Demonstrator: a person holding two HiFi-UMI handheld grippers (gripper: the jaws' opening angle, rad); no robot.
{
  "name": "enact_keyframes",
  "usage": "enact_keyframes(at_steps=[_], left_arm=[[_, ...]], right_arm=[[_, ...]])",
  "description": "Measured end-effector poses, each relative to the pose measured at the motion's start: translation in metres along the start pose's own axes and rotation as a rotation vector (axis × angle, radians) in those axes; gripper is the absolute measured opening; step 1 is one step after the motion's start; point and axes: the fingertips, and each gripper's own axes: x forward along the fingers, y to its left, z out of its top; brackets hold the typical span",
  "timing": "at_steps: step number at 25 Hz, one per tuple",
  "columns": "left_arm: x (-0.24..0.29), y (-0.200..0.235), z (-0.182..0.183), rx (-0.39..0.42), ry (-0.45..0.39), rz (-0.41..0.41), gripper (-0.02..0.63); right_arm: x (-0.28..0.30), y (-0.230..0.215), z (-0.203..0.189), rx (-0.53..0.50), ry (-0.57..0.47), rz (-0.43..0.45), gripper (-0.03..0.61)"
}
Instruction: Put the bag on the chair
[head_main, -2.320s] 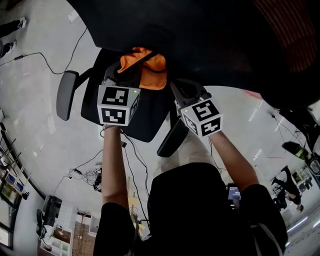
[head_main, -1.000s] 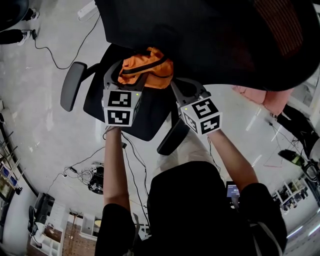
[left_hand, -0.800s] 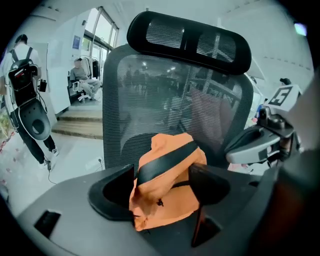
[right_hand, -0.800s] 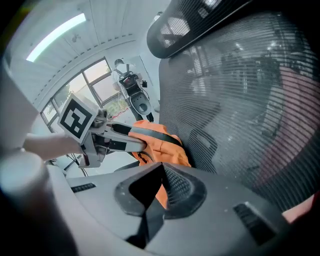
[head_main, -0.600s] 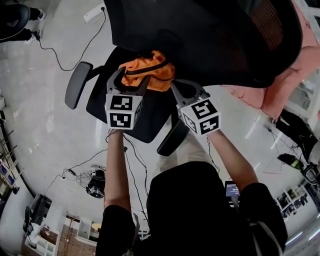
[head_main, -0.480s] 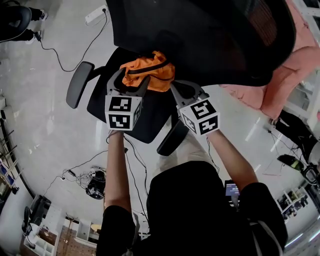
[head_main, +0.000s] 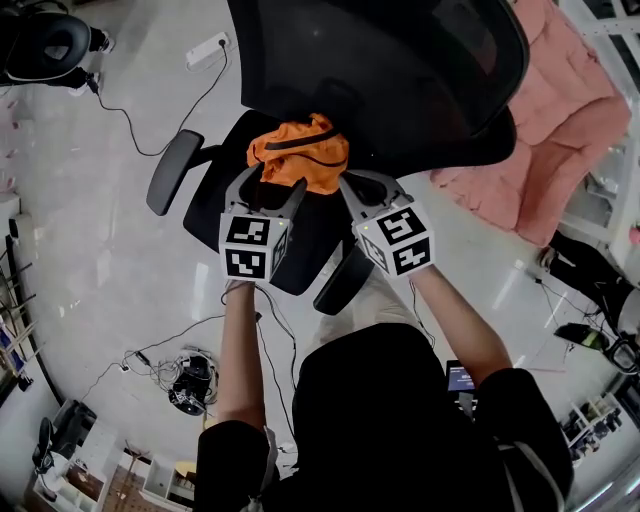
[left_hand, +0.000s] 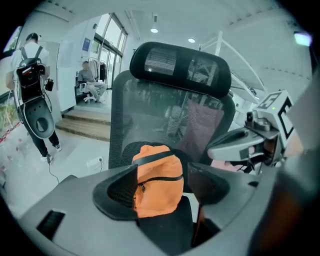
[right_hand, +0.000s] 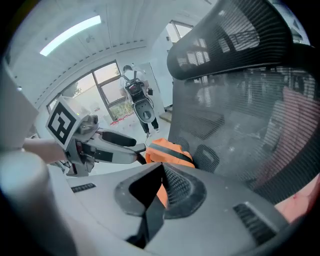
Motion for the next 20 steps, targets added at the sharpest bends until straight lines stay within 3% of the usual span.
enact_keyframes(at_steps=[6,20], left_arm=[[-0.043,-0.02,0.001,-0.01,-0.04,0.007,0.311],[-0.148,-0.071,0.023,-0.024,-0.191,0.046,0.167]], right_arm=[[-0.025,0.019,0.016,-0.037,-0.038,-0.011,0.002],[-0.094,0.078,0.053,-0.156,-0.159,-0.003,0.002]])
